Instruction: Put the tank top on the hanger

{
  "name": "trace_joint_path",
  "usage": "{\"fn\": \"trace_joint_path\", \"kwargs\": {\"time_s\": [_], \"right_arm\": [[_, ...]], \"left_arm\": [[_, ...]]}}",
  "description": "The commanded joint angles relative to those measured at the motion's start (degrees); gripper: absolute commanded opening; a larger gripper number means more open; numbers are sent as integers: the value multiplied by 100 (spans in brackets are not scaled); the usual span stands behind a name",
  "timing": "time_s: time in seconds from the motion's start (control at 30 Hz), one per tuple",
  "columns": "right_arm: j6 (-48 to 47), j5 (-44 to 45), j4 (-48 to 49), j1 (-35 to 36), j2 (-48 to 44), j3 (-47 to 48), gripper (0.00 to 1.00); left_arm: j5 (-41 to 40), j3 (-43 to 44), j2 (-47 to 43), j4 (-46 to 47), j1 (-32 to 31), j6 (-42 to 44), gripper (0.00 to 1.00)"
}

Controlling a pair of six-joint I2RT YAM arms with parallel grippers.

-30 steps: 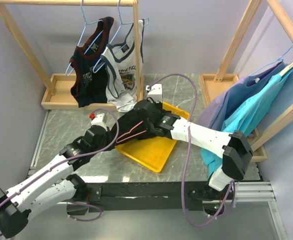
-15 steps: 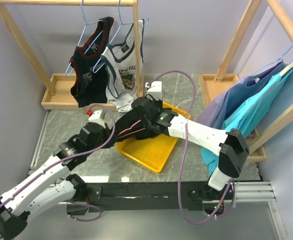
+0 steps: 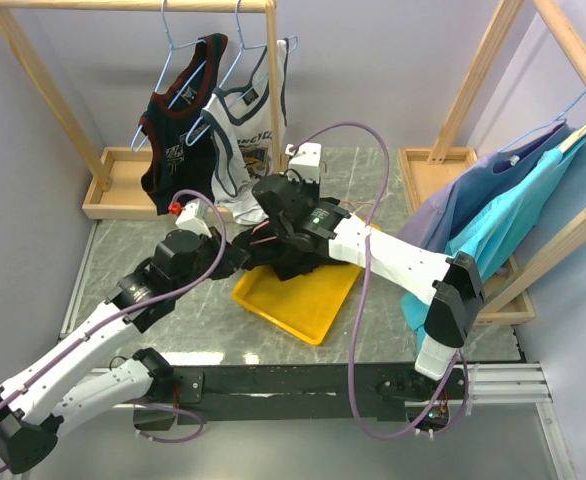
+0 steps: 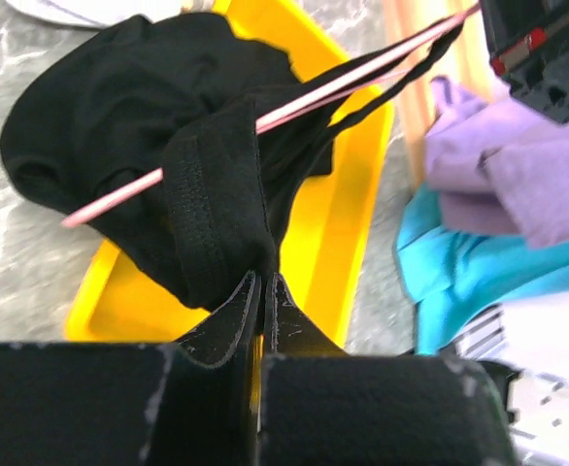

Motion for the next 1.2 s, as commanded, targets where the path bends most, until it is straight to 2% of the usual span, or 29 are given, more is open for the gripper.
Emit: {"fn": "trace_joint_path", "kwargs": {"time_s": [0.0,0.3,0.33,0.43,0.57,0.6,0.67,0.73,0.8,1.17], "right_arm": [[-48,335,117,168,-17,366,0],[-409,379,3,546,-315,436,0],[-461,353,12,546,-359,427,0],[-804,213,135,546,-562,409,0],[-1129,28,65,546,-729,532,0],[-1182,-164,82,538,-807,532,0],[-1296,-306,39,546,-896,532,0],[-1332,-473,-5,537,-1010,515,0],[-1367,-570,-41,537,-1106,532,0],[-1508,-702,-146,538,-1204,576,0]], "left_arm": [[-162,326,146,779,-24,-341,4],[-164,1248,902,930,-16,405,24],[-93,1336,929,982,-16,476,36],[30,1747,1026,747,2,836,57],[3,2294,912,290,28,1512,62],[109,2390,929,140,37,1905,62],[354,2655,1008,-394,37,2303,59],[338,2629,1017,-686,37,2769,58],[689,2576,1052,-967,37,3164,57],[1436,2673,1342,-1487,37,3895,57]]}}
